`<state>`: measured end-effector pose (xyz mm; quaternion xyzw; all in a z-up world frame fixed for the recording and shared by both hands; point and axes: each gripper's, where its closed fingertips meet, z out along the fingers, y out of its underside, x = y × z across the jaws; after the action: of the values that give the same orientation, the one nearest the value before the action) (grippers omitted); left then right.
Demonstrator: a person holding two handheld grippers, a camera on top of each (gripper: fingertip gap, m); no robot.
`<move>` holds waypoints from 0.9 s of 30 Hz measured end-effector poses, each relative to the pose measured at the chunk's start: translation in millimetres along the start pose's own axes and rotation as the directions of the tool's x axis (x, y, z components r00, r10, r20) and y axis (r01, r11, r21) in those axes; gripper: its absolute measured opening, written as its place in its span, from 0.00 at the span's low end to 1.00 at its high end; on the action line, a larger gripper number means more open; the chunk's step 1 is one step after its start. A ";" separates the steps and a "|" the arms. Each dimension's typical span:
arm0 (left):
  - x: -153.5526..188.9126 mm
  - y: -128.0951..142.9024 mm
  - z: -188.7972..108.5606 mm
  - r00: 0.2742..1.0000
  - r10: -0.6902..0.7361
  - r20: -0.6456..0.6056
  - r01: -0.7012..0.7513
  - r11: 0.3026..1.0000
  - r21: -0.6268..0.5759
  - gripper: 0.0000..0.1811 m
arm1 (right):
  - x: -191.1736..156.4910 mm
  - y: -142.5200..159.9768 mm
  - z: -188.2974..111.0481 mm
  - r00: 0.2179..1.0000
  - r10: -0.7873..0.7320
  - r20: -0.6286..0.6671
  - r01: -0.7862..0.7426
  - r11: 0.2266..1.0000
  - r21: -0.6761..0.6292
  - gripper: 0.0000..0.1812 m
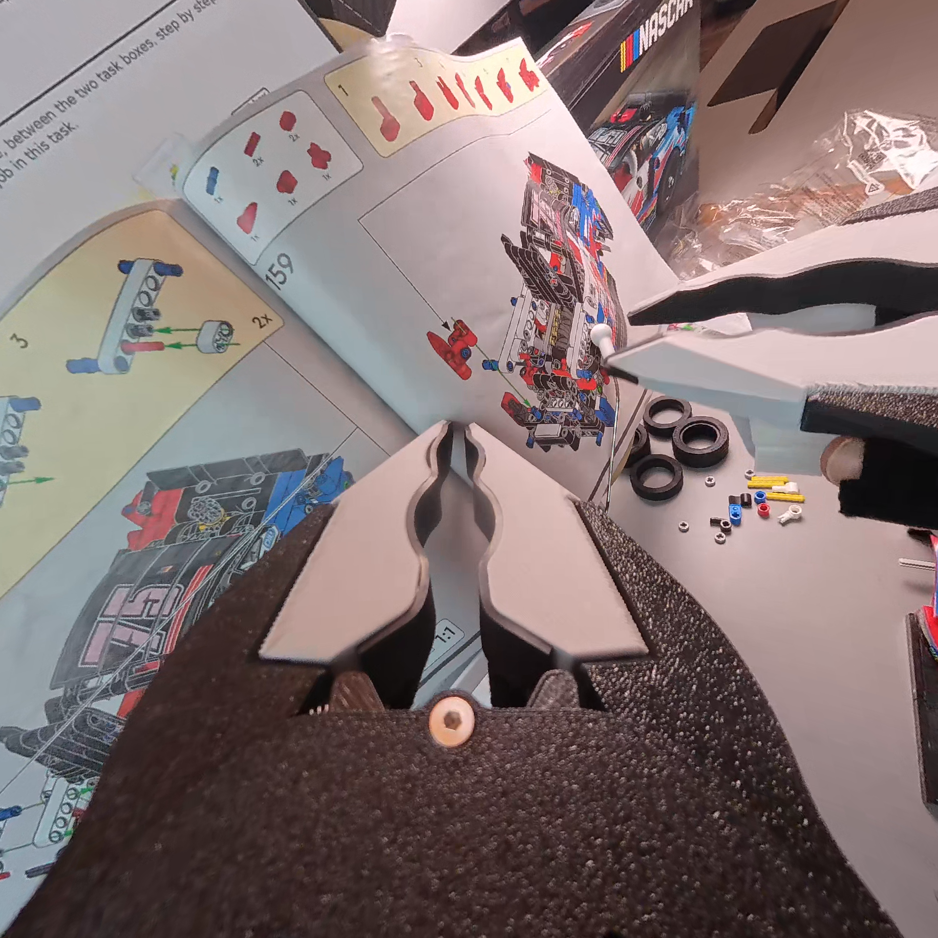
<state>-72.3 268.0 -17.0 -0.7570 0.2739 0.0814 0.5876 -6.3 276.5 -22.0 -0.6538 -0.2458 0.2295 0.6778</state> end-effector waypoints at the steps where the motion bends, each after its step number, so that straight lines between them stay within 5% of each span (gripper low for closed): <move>1: 0.5 0.0 -0.4 1.000 0.001 -0.003 -0.001 1.000 0.003 0.02 | 2.9 9.1 0.6 0.999 0.053 0.007 -0.053 0.998 -0.038 0.16; 4: 0.8 0.1 -0.5 1.000 0.006 0.001 -0.006 1.000 0.012 0.02 | 7.8 40.4 3.7 0.981 0.195 -0.012 -0.195 0.973 -0.124 0.24; 7: 0.7 0.3 -0.7 1.000 0.005 0.000 -0.005 1.000 0.007 0.02 | 1.4 48.1 9.6 0.974 0.227 0.019 -0.223 0.968 -0.116 0.18; 10: 0.6 1.2 -0.4 1.000 0.007 -0.005 -0.007 1.000 0.003 0.03 | -6.6 37.3 14.2 0.984 0.172 0.053 -0.167 0.983 -0.079 0.03; 16: 1.2 0.9 -1.4 1.000 -0.008 -0.028 0.008 1.000 0.014 0.00 | -33.7 17.2 17.9 0.988 -0.078 0.131 0.077 0.997 0.009 0.00; 22: 1.6 1.7 -4.2 0.994 -0.060 -0.094 0.065 0.996 0.053 0.00 | -59.1 13.9 20.9 0.881 -0.439 0.175 0.426 0.898 0.108 0.00; 27: -1.9 3.1 -13.3 0.993 -0.095 -0.075 0.101 0.991 0.086 0.09 | -57.0 16.1 21.9 0.907 -0.374 0.192 0.371 0.927 0.056 0.01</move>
<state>-78.1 255.7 -14.9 -0.7447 0.2602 0.0133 0.6144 -64.1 257.9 -39.5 -0.5625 -0.4305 0.1625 0.6868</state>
